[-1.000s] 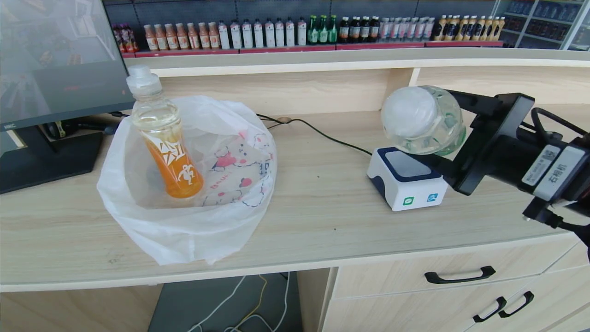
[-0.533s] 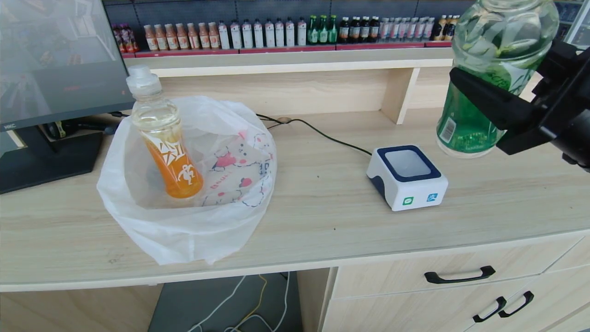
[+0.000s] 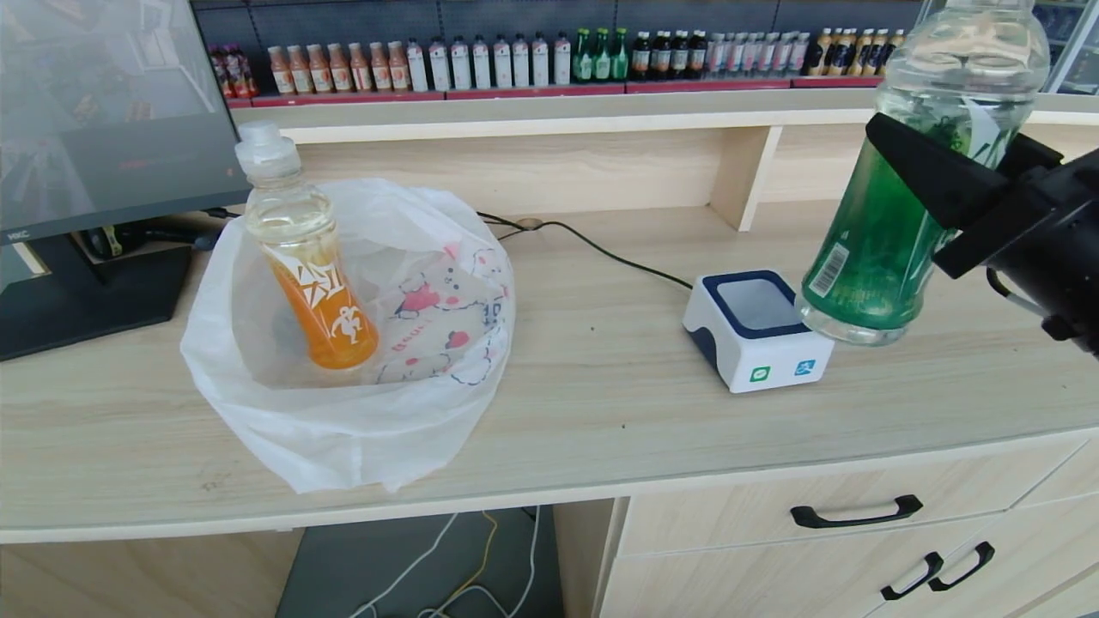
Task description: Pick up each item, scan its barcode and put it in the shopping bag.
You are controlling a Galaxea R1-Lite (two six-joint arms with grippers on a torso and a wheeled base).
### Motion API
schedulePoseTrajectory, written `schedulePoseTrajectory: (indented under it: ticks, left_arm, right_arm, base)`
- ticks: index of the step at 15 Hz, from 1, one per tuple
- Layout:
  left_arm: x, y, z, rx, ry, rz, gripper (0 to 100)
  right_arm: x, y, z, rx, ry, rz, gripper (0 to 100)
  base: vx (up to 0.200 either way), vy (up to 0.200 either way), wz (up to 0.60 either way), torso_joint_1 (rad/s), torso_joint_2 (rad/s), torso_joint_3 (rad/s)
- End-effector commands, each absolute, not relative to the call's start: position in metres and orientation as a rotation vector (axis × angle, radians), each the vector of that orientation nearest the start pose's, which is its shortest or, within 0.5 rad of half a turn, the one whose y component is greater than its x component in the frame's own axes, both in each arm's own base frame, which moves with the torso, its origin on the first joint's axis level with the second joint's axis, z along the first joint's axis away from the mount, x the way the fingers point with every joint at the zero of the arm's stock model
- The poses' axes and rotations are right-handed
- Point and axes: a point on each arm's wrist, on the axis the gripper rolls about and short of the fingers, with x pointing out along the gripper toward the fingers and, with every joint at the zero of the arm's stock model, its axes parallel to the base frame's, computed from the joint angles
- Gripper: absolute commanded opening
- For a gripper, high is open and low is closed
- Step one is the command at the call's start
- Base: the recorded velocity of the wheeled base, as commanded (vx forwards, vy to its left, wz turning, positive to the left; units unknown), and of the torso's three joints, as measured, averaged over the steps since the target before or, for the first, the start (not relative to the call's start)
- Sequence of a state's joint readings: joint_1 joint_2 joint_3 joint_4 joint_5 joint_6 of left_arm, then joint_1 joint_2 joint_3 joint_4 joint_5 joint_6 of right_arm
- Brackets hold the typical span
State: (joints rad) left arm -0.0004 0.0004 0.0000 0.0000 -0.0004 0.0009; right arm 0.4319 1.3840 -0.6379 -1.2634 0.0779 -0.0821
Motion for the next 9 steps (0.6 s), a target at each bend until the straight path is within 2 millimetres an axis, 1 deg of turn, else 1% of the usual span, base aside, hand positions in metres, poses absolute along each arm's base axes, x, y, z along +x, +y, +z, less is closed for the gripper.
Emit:
schedulePoseTrajectory:
  ticks: [1,2,3,4,5,7,9]
  left_arm:
    - [-0.023,0.0,0.075,-0.002,0.0,0.0,100]
    - [-0.023,0.0,0.075,-0.003,0.0,0.0,100]
    - [-0.023,0.0,0.075,-0.003,0.0,0.0,100]
    - [-0.023,0.0,0.075,-0.003,0.0,0.0,100]
    - [-0.023,0.0,0.075,-0.003,0.0,0.0,100]
    - [-0.023,0.0,0.075,-0.003,0.0,0.0,100]
    - [-0.023,0.0,0.075,-0.002,0.0,0.0,100]
  right_arm:
    - [0.186,0.108,0.291,0.148,-0.544,0.447,0]
    - [0.187,0.111,0.293,0.229,-0.531,0.405,0]
    - [0.187,0.111,0.287,0.23,-0.516,0.407,0]
    - [0.185,0.109,0.276,0.221,-0.501,0.408,0]
    - [0.184,0.109,0.273,0.219,-0.497,0.412,0]
    - [0.192,0.098,0.264,0.183,-0.486,0.386,0]
    - [0.193,0.097,0.261,0.152,-0.48,0.398,0]
  base:
    - [0.0,0.0,0.0,0.0,0.0,0.0]
    - [0.0,0.0,0.0,0.0,0.0,0.0]
    - [0.0,0.0,0.0,0.0,0.0,0.0]
    - [0.0,0.2,0.0,0.007,0.01,0.002]
    - [0.0,0.2,0.0,0.002,0.01,0.002]
    - [0.0,0.2,0.0,0.002,0.0,0.005]
    - [0.0,0.2,0.0,0.0,0.0,0.0]
